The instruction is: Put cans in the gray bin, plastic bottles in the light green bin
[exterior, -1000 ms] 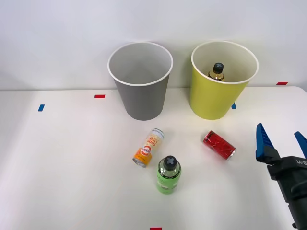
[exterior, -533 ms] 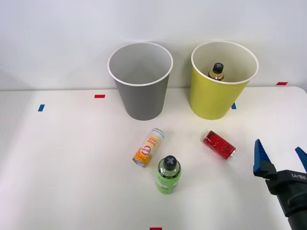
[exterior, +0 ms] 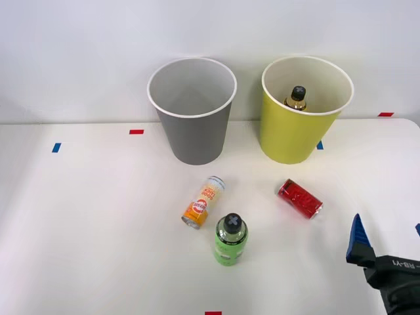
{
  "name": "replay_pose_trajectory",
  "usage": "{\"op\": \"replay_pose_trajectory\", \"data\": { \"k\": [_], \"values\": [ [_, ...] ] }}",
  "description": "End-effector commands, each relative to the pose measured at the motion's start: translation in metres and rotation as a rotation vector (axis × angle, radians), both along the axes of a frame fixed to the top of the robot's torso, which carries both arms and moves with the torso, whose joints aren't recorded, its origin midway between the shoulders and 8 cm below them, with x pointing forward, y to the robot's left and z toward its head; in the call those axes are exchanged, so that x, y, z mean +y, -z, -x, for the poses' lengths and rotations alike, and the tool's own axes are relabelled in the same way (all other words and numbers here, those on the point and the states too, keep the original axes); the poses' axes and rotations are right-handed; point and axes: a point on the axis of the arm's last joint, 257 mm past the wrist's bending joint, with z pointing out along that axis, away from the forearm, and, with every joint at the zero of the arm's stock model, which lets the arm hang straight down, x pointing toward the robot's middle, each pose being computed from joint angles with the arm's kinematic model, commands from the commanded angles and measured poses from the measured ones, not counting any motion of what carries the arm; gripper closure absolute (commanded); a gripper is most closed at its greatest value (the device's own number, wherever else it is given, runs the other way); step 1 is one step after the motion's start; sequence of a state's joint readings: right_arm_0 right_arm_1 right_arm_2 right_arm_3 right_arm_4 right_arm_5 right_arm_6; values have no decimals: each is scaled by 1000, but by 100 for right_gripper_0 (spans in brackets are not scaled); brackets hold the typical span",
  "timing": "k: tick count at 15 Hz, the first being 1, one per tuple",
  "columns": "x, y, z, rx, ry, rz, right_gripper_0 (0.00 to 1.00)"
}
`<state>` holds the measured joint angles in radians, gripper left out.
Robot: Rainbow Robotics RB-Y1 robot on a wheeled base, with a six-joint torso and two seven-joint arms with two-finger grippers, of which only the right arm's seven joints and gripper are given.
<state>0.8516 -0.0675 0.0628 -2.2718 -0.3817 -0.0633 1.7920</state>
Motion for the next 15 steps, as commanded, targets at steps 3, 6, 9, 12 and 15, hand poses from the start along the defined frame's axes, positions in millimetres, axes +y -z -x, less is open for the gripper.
{"op": "replay_pose_trajectory", "data": {
  "k": [3,6,9,12,15],
  "values": [
    [25,45,16,-95,-75,9,0],
    [36,54,30,-102,-103,-25,0],
    [48,51,46,-122,-121,-53,0],
    [50,52,54,-129,-129,-61,0],
    [50,62,59,-188,-135,-62,0]
  ]
}}
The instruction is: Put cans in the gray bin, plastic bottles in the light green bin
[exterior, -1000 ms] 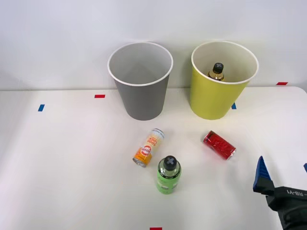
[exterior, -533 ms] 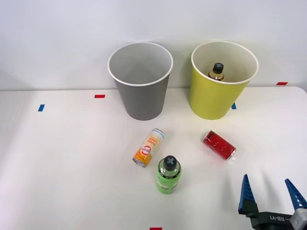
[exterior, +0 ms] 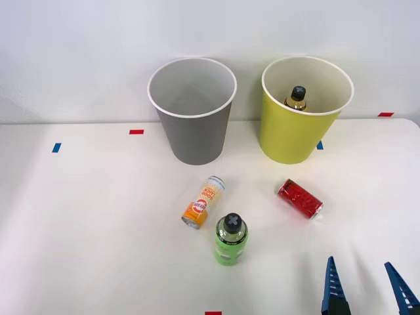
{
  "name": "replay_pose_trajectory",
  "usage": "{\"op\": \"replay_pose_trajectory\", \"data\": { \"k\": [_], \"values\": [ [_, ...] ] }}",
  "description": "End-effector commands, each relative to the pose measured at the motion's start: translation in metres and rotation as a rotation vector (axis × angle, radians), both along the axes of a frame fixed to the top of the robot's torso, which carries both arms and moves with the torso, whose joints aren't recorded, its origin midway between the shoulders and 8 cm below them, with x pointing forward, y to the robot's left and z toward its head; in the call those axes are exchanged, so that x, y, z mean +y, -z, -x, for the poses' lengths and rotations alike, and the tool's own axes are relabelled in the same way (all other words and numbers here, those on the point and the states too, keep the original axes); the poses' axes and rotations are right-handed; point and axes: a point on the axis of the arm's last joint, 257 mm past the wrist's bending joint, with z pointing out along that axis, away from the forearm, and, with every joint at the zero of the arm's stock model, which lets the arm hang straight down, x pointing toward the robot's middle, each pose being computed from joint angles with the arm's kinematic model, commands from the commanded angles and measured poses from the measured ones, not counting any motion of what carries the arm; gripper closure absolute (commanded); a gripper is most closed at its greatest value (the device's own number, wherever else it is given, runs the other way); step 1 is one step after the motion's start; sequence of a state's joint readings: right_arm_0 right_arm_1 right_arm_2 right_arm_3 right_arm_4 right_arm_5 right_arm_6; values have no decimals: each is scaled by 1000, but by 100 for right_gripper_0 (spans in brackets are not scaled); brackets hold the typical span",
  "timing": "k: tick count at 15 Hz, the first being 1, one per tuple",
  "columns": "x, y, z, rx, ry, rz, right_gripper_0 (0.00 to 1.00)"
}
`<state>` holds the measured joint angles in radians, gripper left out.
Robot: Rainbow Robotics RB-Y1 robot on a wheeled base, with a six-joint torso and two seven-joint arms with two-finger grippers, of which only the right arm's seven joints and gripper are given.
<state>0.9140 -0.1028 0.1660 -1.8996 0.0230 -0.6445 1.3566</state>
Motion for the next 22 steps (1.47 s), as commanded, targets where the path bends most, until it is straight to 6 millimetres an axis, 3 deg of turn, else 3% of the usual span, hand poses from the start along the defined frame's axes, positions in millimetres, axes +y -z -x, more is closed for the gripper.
{"op": "replay_pose_trajectory", "data": {
  "k": [1,10,22],
  "values": [
    [0,11,3,-49,-8,4,0],
    [-14,13,7,-51,20,44,0],
    [-14,13,7,-51,20,44,0]
  ]
}}
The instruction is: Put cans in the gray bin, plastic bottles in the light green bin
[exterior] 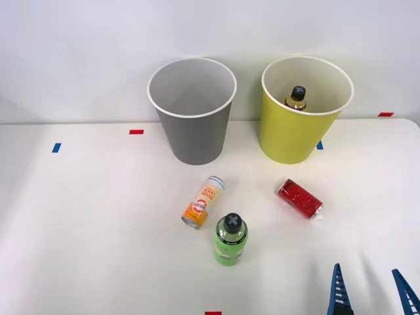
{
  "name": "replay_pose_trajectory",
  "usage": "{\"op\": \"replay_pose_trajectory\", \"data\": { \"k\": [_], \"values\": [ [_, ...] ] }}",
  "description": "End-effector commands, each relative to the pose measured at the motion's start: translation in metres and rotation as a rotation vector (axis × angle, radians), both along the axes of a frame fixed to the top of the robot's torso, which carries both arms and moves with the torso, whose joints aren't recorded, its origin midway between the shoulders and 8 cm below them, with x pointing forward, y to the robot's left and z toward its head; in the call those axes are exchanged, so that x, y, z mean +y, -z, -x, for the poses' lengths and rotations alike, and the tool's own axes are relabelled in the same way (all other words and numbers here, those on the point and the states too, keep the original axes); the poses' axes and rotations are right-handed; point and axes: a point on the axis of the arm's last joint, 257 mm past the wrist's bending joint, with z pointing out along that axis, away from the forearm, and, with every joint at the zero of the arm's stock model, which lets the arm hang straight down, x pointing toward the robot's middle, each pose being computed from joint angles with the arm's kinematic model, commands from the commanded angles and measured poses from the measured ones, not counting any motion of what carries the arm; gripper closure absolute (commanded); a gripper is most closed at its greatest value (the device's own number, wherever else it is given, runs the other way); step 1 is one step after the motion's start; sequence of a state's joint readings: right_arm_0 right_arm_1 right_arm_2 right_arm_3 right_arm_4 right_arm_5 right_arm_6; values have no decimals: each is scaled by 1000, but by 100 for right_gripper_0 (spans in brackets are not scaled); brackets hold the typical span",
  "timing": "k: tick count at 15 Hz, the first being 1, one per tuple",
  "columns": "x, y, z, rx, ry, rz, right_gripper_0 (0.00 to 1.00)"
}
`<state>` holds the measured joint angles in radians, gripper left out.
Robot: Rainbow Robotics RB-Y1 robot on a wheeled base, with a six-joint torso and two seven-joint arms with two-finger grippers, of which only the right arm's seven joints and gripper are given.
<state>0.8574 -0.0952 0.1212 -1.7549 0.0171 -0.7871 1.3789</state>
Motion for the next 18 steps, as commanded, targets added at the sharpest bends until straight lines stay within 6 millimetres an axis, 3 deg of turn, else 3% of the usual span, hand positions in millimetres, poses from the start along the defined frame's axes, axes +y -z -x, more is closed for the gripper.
{"op": "replay_pose_trajectory", "data": {
  "k": [1,18],
  "values": [
    [0,0,0,0,0,0,0],
    [0,0,0,0,0,0,0]
  ]
}}
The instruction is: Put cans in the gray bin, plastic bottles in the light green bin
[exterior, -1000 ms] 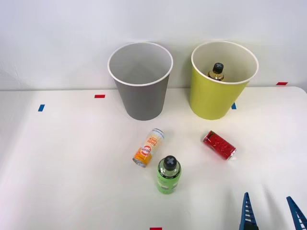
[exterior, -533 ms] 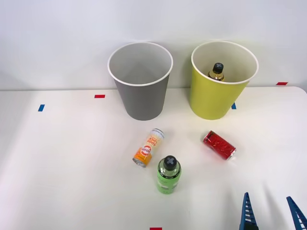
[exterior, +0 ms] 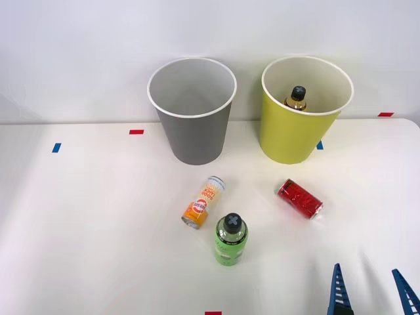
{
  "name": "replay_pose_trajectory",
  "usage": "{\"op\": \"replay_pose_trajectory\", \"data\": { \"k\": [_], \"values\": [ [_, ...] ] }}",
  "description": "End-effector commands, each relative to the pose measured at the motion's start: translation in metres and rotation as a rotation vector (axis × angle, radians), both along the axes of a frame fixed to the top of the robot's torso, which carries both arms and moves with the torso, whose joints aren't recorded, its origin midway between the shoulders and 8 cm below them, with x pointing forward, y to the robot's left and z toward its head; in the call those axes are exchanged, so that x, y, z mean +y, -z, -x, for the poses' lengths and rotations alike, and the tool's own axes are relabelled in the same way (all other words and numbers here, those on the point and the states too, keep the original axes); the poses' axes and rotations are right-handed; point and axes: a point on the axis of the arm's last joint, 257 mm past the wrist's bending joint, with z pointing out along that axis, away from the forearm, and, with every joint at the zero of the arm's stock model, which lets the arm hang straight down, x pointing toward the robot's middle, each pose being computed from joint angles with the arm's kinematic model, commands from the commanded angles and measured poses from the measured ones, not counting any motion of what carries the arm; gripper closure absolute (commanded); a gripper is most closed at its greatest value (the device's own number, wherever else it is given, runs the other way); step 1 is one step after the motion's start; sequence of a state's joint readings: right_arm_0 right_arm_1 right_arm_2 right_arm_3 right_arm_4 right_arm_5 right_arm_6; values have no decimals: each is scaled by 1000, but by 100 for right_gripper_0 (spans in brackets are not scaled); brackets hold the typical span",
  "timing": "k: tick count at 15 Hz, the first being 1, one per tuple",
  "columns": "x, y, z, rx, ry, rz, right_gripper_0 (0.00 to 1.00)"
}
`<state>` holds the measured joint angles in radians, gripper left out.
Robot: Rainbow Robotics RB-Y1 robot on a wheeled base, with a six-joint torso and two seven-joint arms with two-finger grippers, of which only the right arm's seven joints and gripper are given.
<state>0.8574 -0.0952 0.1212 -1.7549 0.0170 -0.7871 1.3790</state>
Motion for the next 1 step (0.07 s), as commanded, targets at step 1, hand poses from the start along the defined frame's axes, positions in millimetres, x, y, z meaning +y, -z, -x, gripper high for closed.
{"op": "replay_pose_trajectory", "data": {
  "k": [1],
  "values": [
    [0,0,0,0,0,0,0]
  ]
}}
